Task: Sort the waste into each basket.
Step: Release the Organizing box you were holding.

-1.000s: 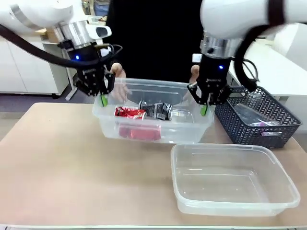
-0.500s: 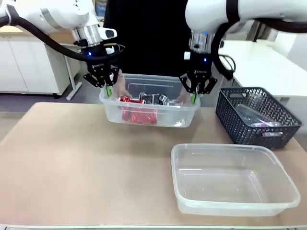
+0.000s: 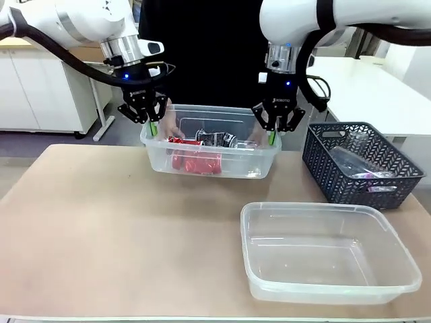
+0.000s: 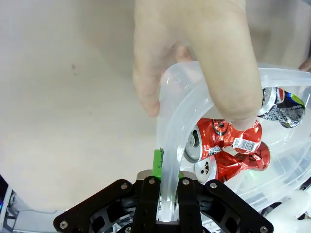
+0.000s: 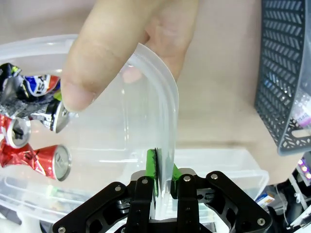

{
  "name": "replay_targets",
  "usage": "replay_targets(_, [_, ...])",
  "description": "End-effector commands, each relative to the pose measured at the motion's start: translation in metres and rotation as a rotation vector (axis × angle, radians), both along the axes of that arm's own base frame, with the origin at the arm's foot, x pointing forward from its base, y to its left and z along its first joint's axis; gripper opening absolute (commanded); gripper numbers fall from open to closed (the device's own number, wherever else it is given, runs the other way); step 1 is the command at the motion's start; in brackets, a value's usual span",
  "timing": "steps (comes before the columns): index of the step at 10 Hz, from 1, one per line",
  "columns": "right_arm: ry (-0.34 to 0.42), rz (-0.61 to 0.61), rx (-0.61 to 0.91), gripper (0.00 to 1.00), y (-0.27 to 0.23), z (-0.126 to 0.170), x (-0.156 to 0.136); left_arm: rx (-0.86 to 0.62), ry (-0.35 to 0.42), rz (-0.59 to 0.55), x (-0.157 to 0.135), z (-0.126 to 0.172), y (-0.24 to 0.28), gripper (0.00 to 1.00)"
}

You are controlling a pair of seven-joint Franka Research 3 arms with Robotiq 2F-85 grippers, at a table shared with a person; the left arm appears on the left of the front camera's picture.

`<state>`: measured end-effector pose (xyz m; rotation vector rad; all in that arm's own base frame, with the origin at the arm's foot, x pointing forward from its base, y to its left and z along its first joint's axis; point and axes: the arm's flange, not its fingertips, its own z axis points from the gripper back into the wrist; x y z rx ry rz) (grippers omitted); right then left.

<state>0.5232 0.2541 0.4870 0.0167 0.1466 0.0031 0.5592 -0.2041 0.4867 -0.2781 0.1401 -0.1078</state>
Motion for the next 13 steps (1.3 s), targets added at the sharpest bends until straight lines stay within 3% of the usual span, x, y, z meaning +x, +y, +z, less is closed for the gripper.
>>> replay_targets(1, [-0.001,0.007,0.002,0.07,0.003,0.001,-0.002,0.003,-0.011,-0.007,-0.004,0.004,0.001,0.06])
replay_targets(5, [0.000,0.001,0.000,0.07,0.001,0.000,0.000,0.003,-0.011,-0.007,-0.004,0.004,0.001,0.06])
replay_targets(6, [-0.076,-0.037,0.016,0.40,-0.020,0.021,-0.019,0.000,0.000,0.000,0.000,0.000,0.000,0.19])
replay_targets(7, [-0.135,-0.043,0.036,0.64,-0.032,0.036,-0.035,-0.007,-0.002,-0.010,0.000,0.004,-0.002,0.63])
replay_targets(8, [-0.191,-0.055,0.048,0.98,-0.042,0.051,-0.051,-0.004,-0.024,-0.009,-0.004,0.009,-0.003,0.77])
replay_targets(9, [-0.224,-0.053,0.074,1.00,-0.050,0.062,-0.061,0.007,-0.036,-0.001,-0.009,0.014,-0.002,1.00])
replay_targets(13, [-0.250,-0.069,0.138,1.00,-0.053,0.057,-0.059,-0.033,-0.135,0.027,-0.037,0.037,0.009,1.00])
